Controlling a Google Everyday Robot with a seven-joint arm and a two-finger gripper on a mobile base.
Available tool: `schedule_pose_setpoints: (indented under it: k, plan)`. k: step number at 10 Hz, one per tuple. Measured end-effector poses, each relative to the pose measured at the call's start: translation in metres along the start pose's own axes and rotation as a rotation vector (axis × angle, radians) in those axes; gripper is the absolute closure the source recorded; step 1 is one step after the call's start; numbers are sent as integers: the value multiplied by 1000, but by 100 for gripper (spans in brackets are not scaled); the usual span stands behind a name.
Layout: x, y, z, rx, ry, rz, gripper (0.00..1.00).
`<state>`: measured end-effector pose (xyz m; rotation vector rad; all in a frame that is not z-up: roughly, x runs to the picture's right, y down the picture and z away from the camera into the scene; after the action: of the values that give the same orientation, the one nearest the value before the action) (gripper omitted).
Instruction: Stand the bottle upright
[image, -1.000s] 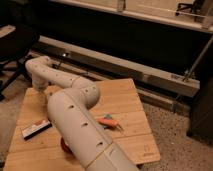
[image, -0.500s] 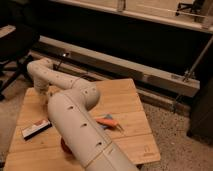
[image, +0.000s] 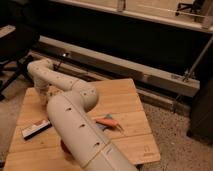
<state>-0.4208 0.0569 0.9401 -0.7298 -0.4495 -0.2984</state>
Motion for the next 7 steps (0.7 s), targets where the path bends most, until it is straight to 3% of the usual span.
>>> schedule_pose_setpoints:
  k: [2,5,7]
  plan:
    - [-6,-2,1,-5,-2,-13,48]
    - [-6,-3,4,-16,-2,-17,70]
    - [-5,-4,5,-17,-2,-16,70]
